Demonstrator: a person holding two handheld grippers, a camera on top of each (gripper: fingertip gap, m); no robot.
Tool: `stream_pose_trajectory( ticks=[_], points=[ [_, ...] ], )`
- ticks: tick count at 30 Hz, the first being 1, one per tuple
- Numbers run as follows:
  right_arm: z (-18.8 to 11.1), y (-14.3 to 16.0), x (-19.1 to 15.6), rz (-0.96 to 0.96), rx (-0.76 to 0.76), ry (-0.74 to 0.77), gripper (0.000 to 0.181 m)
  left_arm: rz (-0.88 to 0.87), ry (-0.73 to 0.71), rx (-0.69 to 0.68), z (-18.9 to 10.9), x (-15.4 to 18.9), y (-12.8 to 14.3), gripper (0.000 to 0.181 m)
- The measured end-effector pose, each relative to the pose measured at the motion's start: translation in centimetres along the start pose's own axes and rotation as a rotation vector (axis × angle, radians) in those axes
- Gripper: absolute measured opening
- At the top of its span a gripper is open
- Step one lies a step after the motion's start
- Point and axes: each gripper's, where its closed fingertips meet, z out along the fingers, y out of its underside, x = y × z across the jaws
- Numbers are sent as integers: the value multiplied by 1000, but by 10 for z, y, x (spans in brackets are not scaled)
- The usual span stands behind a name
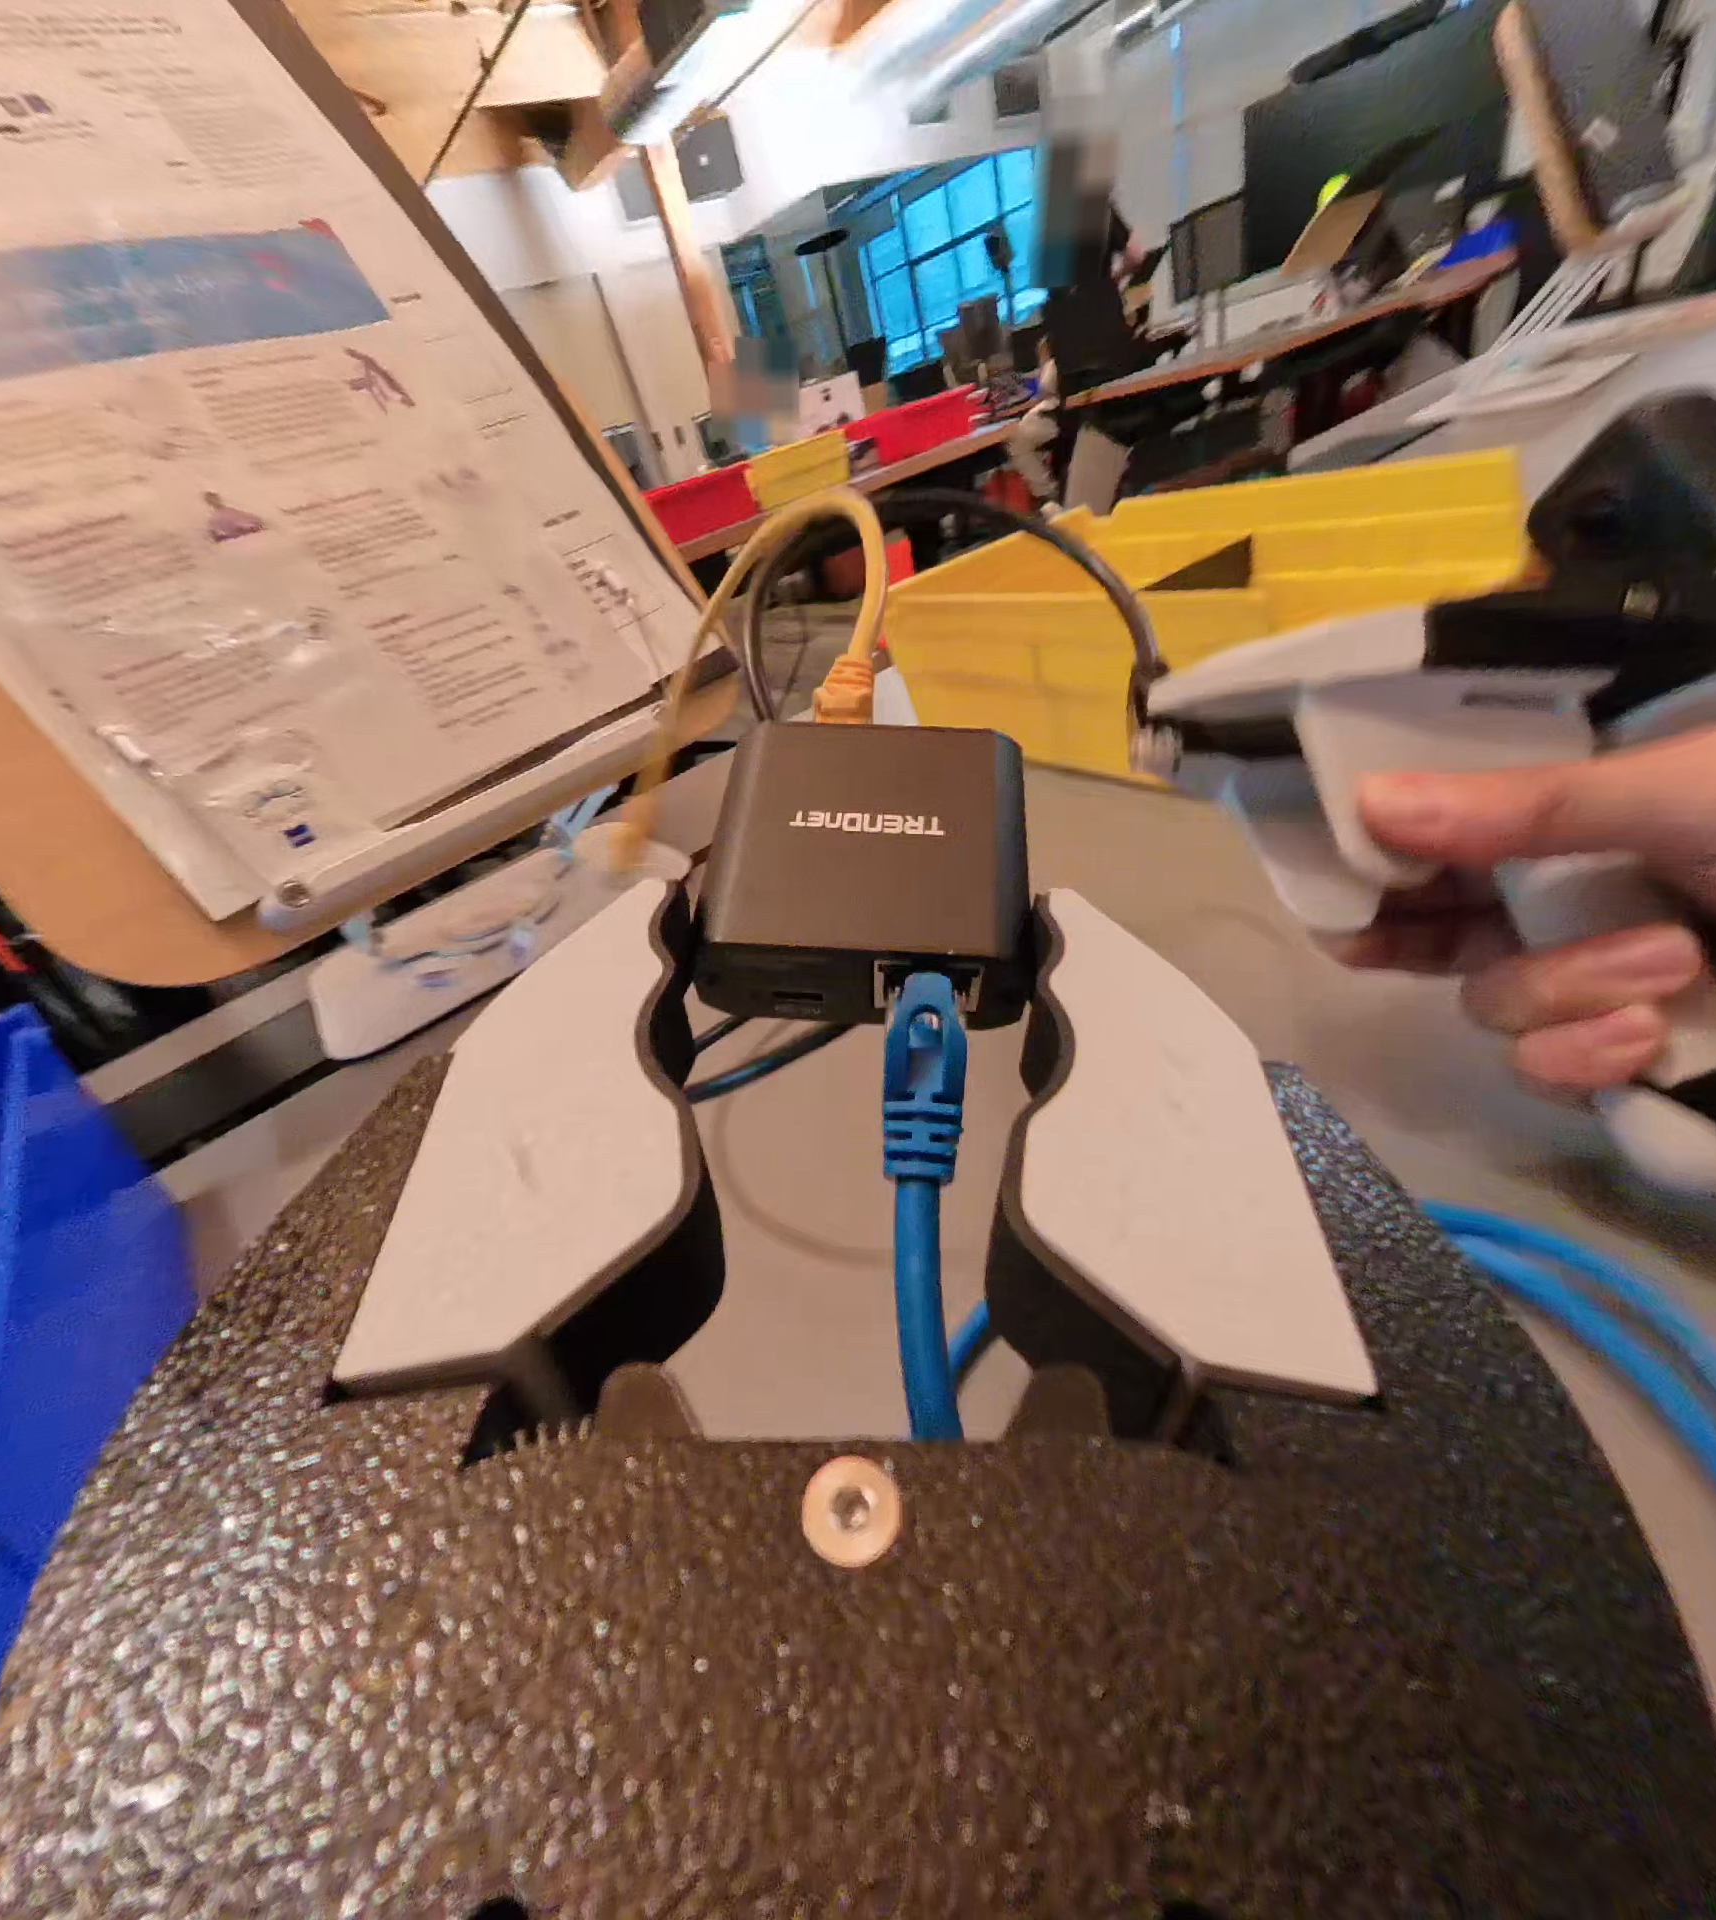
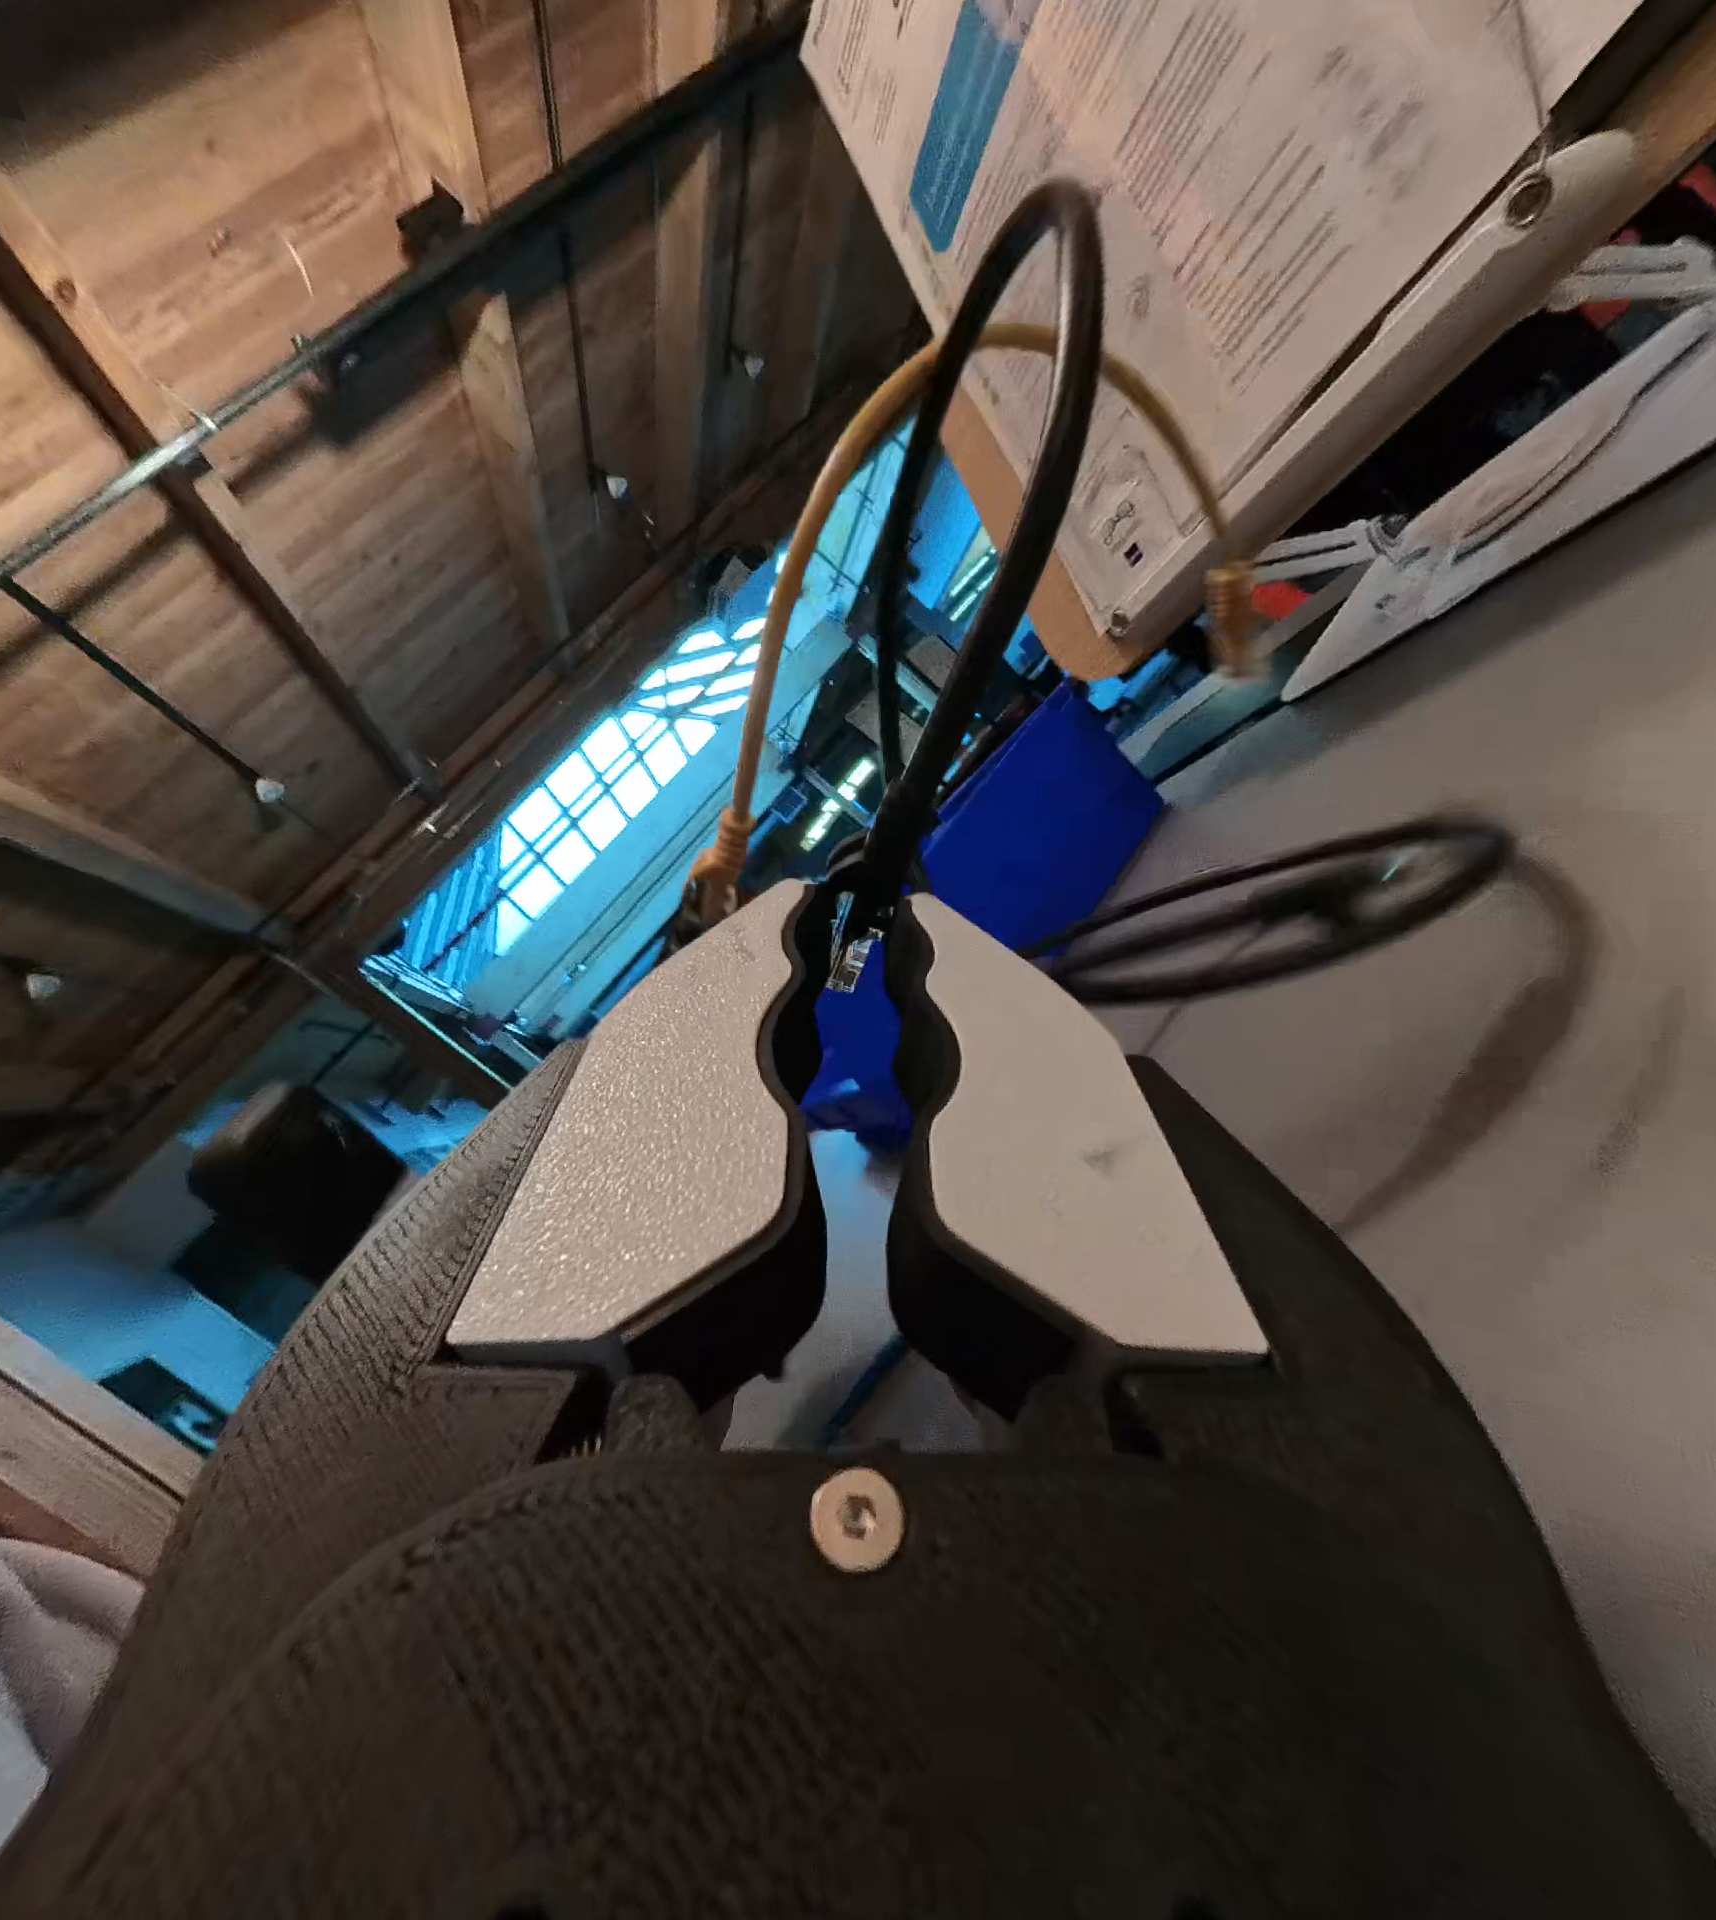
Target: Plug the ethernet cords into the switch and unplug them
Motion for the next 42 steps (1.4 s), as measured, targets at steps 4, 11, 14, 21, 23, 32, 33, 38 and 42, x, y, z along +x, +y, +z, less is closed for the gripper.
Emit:
stream_pose_trajectory(
  ticks=[4,11,14,21,23,32,33,38,42],
  points=[
    [0,13,-10,-138,-102,7,12,-53,-16,51,-6,-6,-18,61],
    [-34,-70,-78,-535,-126,42,13,-62,-161,105,-34,-62,-28,61],
    [-57,-113,-101,-670,-111,91,12,-38,-152,81,-32,-62,-21,61],
    [-115,-202,-63,-991,-234,435,12,-16,-66,49,-20,-39,-14,61],
    [-128,-221,-44,-1063,-275,532,12,-24,-49,41,-18,-35,-11,61],
    [-156,-257,50,-1134,-481,677,12,-37,-25,26,-14,-28,-7,61],
    [-157,-255,60,-1109,-496,667,12,-33,-21,24,-14,-27,-7,61],
    [-173,-233,117,-1062,-780,771,12,-46,-2,22,-12,-23,-5,61],
    [-186,-226,145,-929,-972,933,13,-49,16,18,-10,-17,-3,61]
  ],
)
